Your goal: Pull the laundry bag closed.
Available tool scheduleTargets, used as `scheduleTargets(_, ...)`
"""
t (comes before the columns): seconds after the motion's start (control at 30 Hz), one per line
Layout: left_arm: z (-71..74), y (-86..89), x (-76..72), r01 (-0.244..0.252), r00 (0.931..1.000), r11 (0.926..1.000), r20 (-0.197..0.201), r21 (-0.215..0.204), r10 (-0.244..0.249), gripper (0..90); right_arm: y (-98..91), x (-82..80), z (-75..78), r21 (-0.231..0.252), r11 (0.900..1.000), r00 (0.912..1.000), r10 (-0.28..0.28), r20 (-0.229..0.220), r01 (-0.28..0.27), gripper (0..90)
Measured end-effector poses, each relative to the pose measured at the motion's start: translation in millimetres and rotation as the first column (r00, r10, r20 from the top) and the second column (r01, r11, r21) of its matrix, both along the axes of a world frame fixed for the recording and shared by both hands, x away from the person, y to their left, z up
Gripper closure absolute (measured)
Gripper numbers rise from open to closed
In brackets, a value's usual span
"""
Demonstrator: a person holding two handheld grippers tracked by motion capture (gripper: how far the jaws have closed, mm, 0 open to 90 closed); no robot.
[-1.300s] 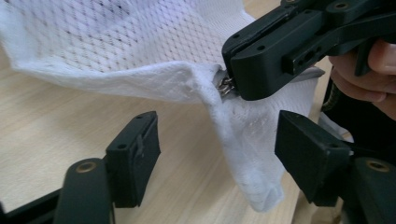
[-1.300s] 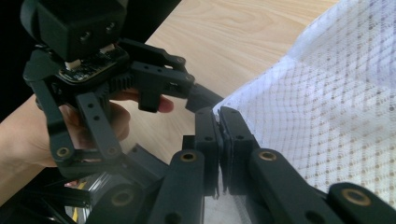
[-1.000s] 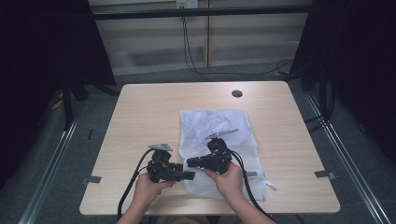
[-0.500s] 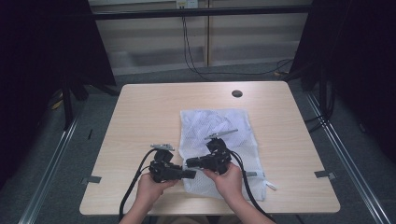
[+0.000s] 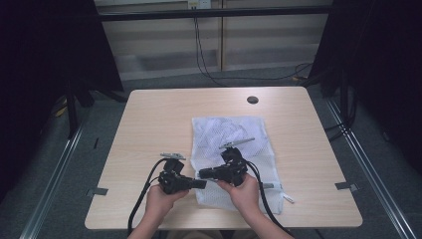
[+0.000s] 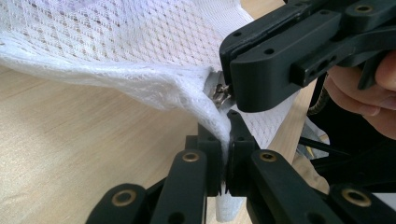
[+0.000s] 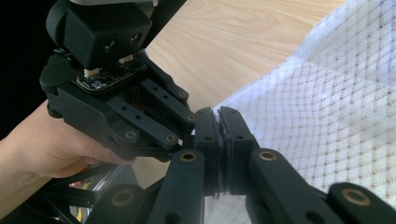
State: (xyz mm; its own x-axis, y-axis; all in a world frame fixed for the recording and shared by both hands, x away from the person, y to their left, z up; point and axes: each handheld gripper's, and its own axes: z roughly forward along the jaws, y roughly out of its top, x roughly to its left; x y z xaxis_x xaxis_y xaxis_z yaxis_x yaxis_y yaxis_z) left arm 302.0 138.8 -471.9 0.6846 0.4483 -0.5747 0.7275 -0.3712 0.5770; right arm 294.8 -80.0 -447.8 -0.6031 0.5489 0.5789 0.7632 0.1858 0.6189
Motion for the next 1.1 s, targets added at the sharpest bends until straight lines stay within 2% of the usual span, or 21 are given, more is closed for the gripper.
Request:
scheduleTargets(0.17,1.2,0.1,0.1,-0.007,1.0000,1.0000,0.000,0.001,0.007,88.1,-7.3,0.8,-3.0,0.024,0.9997,0.9998,-0.003,-0.020,0.004,86.7)
scheduleTargets(0.23,1.2,-1.0,-0.5,-0.014,0.9999,0.9998,0.006,0.012,0.014,88.2,-7.7,0.4,-3.0,0.020,0.9998,0.9998,-0.003,-0.022,0.003,86.7)
scheduleTargets(0.5,2.2,0.1,-0.7,-0.024,0.9997,0.9997,0.006,0.001,0.024,88.4,-15.1,0.5,-4.3,0.015,0.9998,0.9996,-0.011,-0.026,0.012,86.8)
scheduleTargets(0.53,2.1,0.3,-0.4,-0.011,0.9999,0.9999,0.006,0.007,0.011,88.4,-16.0,0.3,-4.5,0.020,0.9997,0.9995,-0.011,-0.031,0.012,86.8)
scheduleTargets(0.9,2.4,-0.7,-1.5,-0.031,0.9995,0.9995,0.006,0.009,0.031,88.3,-22.4,0.0,-6.2,0.013,0.9998,0.9992,-0.015,-0.036,0.015,86.8)
scheduleTargets(1.1,2.8,-0.5,-1.3,-0.017,0.9998,0.9997,0.014,0.016,0.017,88.4,-24.3,-1.1,-6.0,0.009,0.9999,0.9992,-0.015,-0.038,0.015,86.7)
